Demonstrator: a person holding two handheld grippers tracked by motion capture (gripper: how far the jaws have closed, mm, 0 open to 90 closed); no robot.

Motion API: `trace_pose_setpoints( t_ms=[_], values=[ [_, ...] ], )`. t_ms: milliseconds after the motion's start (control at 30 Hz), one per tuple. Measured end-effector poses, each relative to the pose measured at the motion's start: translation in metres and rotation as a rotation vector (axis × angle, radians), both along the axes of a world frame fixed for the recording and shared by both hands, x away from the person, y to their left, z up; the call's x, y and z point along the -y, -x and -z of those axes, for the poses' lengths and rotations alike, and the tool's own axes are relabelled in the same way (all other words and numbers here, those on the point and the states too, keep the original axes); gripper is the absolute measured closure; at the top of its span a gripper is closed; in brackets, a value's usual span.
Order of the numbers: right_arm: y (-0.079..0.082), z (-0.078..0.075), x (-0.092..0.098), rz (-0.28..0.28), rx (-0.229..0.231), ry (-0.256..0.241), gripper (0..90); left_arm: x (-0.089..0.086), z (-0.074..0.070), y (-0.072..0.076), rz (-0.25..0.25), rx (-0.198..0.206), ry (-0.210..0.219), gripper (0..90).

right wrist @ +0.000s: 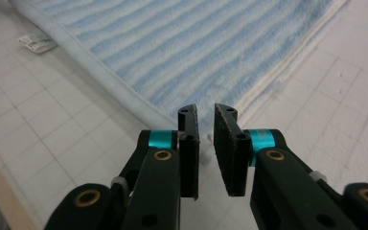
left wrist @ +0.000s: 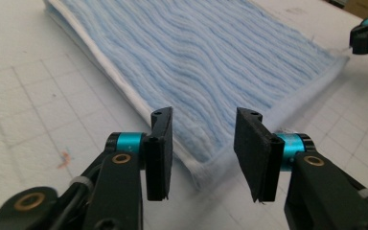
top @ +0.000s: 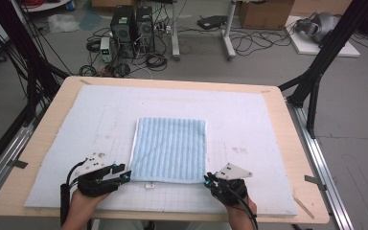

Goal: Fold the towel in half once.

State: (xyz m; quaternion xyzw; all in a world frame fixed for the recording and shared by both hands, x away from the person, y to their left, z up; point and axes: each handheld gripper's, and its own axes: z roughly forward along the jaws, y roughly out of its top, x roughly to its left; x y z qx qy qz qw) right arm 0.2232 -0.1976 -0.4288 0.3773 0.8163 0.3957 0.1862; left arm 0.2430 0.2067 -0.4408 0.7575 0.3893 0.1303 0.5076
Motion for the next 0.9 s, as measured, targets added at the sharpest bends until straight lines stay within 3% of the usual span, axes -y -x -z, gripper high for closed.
trace_pose_setpoints(
  t_ms=[133, 200, 267, 333, 400, 533, 600, 667, 733, 800, 900],
  values=[
    [-0.013, 0.003, -0.01, -0.017, 0.005, -0.005, 73.2, -0.005, -0.003, -0.008, -0.018, -0.001, 0.015, 57.6],
    [-0.022, 0.008, -0.016, -0.024, -0.02, 0.009, 72.9, -0.006, -0.005, -0.012, -0.029, 0.002, 0.025, 57.7],
    [-0.028, 0.016, -0.02, -0.032, -0.048, 0.061, 73.1, -0.007, -0.008, -0.017, -0.03, 0.006, 0.031, 57.9],
    [-0.029, 0.015, -0.018, -0.035, -0.049, 0.067, 73.0, -0.007, -0.01, -0.022, -0.032, 0.01, 0.024, 58.1],
    [-0.027, 0.013, -0.018, -0.04, -0.038, 0.126, 72.9, -0.007, -0.01, -0.028, -0.037, -0.001, 0.023, 58.3],
    [-0.026, 0.009, -0.02, -0.047, -0.035, 0.178, 69.4, -0.001, -0.009, -0.042, -0.02, -0.028, 0.007, 60.9],
    [-0.029, 0.009, -0.018, -0.05, -0.043, 0.152, 64.5, 0.003, -0.009, -0.051, -0.002, -0.039, 0.002, 61.9],
    [-0.033, 0.007, -0.013, -0.065, -0.04, 0.056, 62.5, 0.007, -0.01, -0.061, 0.021, -0.046, -0.008, 65.8],
    [-0.037, 0.003, -0.011, -0.055, -0.018, 0.02, 60.9, 0.012, -0.01, -0.073, 0.026, -0.055, -0.019, 68.8],
    [-0.041, 0.001, -0.01, -0.045, -0.004, 0.001, 59.6, 0.016, -0.01, -0.085, 0.031, -0.057, -0.042, 71.5],
    [-0.048, 0.002, -0.007, -0.034, -0.007, 0.01, 59.0, 0.025, -0.01, -0.1, 0.041, -0.054, -0.088, 73.8]
  ],
)
